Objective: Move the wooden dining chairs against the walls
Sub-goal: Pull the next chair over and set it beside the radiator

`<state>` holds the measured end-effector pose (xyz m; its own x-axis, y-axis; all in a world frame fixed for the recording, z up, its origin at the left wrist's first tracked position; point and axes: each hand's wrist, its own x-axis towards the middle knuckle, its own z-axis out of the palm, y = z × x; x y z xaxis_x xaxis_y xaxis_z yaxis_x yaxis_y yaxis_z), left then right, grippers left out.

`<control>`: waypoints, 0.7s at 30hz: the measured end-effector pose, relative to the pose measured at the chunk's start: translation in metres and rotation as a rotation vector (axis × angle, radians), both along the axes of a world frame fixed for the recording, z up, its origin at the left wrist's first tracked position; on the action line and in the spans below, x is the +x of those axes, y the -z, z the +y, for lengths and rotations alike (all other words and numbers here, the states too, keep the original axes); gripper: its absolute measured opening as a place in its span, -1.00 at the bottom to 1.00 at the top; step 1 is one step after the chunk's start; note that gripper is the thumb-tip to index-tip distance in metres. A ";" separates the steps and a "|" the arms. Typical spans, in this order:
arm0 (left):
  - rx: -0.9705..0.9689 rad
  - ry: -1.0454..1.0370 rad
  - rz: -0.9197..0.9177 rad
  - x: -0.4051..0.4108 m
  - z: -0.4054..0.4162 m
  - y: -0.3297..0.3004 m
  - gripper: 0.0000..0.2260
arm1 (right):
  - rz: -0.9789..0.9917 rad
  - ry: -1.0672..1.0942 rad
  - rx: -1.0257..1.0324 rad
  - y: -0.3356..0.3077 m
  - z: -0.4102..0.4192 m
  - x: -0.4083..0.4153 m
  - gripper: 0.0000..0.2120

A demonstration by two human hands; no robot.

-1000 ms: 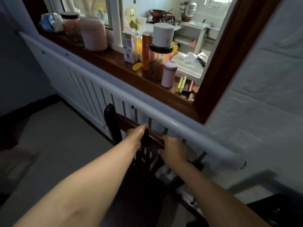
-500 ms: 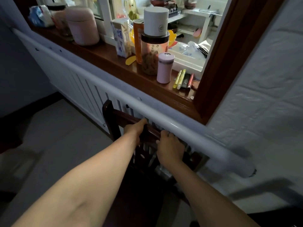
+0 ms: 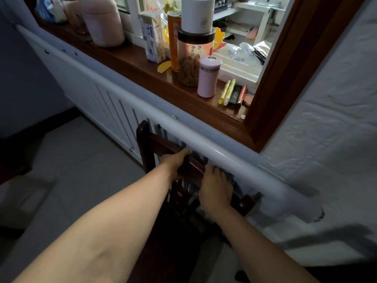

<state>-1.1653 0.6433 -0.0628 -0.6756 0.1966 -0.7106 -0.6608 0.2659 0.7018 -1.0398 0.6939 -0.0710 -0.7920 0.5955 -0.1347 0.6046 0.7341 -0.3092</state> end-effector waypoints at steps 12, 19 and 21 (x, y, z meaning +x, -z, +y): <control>-0.119 0.230 0.203 0.003 -0.089 -0.020 -0.34 | -0.023 -0.260 0.025 -0.018 -0.047 -0.021 -0.15; -0.234 0.165 0.300 -0.002 -0.212 -0.045 -0.38 | -0.029 -0.425 0.020 -0.038 -0.127 -0.050 -0.28; -0.251 0.106 0.319 -0.004 -0.256 -0.051 -0.36 | -0.042 -0.472 0.021 -0.045 -0.161 -0.059 -0.30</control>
<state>-1.1693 0.3870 -0.0120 -0.8546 0.1244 -0.5042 -0.3808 0.5100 0.7713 -1.0987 0.5330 -0.0263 -0.9708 0.1747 -0.1646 0.2152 0.9374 -0.2738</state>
